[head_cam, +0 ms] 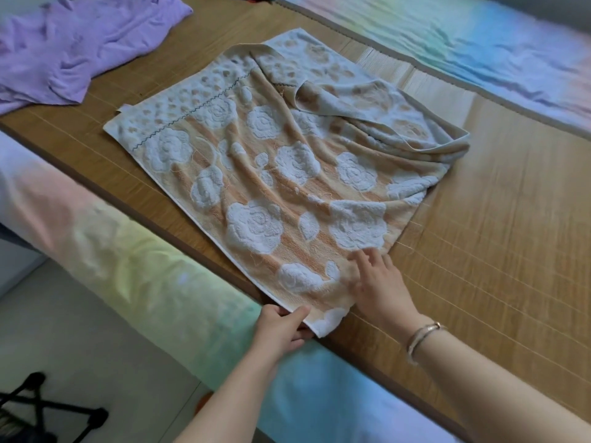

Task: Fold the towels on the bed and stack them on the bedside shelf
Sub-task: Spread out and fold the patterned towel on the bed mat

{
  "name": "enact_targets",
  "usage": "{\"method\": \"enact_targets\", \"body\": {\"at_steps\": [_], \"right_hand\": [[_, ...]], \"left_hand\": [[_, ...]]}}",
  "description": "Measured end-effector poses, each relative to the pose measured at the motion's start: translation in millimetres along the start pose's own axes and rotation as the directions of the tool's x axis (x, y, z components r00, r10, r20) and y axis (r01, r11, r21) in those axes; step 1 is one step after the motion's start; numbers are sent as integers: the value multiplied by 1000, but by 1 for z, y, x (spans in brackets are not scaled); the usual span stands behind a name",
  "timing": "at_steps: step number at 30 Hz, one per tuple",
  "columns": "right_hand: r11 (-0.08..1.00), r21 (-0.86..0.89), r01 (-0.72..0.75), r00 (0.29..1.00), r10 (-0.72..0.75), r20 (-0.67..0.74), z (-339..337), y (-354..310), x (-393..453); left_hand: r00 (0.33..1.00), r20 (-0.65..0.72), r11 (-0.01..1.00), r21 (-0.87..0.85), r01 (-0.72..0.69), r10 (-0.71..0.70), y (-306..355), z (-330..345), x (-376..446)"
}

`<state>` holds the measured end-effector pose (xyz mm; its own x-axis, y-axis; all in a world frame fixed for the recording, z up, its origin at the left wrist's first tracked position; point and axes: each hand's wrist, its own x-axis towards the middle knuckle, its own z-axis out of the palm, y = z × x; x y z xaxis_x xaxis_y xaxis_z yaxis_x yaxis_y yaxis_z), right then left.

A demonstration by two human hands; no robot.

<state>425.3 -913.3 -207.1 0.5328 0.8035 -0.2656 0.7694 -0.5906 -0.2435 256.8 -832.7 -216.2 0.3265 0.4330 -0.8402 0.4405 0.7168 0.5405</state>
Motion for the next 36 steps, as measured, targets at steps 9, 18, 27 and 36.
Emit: {"method": "enact_targets", "body": {"at_steps": [9,18,27,36], "right_hand": [[901,-334,276,947,-196,255,-16,22,24],[847,-369,382,898,-245,366,-40,76,-6],[855,-447,264,881,-25,473,-67,179,-74],[917,-394,57,887,135,441,-69,211,-90]], "left_hand": [[992,-74,958,275,-79,103,4,11,17],[998,-16,888,456,68,-68,8,28,1],[951,113,763,573,-300,289,49,97,-11],[905,290,572,704,-422,312,55,173,-17]]}}
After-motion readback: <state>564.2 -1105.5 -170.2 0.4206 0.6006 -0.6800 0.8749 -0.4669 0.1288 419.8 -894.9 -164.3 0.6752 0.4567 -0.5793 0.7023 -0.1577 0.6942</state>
